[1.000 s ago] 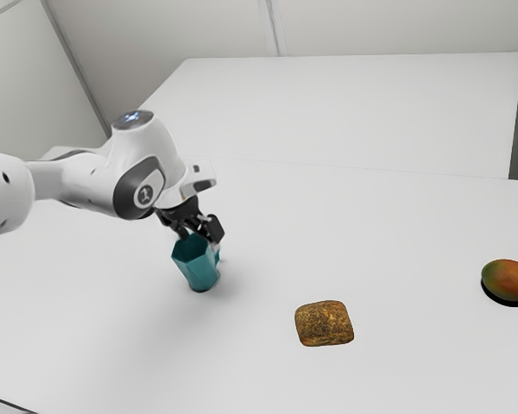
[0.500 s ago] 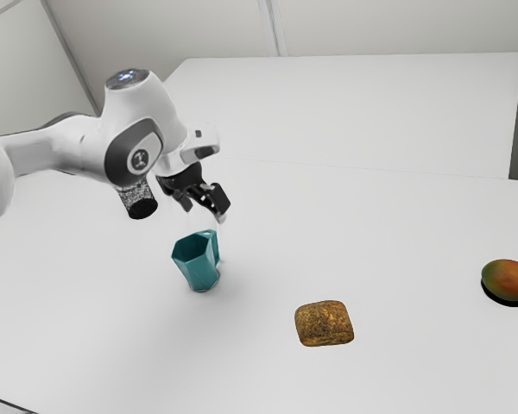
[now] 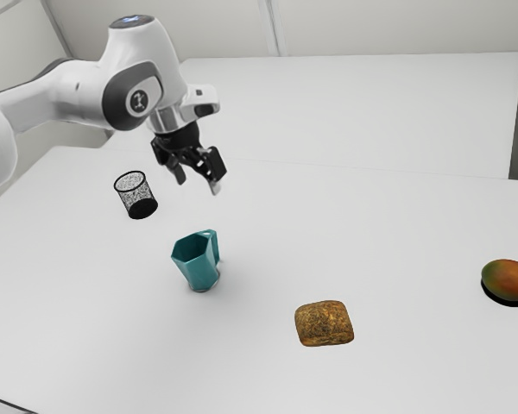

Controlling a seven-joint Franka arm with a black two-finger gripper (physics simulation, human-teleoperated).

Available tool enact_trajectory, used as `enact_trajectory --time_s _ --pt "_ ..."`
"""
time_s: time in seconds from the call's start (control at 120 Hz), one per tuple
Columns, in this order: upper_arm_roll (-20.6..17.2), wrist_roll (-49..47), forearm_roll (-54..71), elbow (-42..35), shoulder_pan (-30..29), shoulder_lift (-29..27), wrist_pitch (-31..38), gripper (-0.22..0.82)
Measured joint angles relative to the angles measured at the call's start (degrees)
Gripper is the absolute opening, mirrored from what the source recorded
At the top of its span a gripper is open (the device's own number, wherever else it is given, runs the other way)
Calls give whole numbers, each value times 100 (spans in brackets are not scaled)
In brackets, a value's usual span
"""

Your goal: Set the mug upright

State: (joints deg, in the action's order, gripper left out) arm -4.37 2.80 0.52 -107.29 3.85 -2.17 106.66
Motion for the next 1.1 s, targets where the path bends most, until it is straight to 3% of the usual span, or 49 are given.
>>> enact_trajectory --time_s 0.433,1.1 --pt "-4 -172 7 1251 -320 282 -1222 58" --pt "-2 -280 10 1314 -412 297 -1590 58"
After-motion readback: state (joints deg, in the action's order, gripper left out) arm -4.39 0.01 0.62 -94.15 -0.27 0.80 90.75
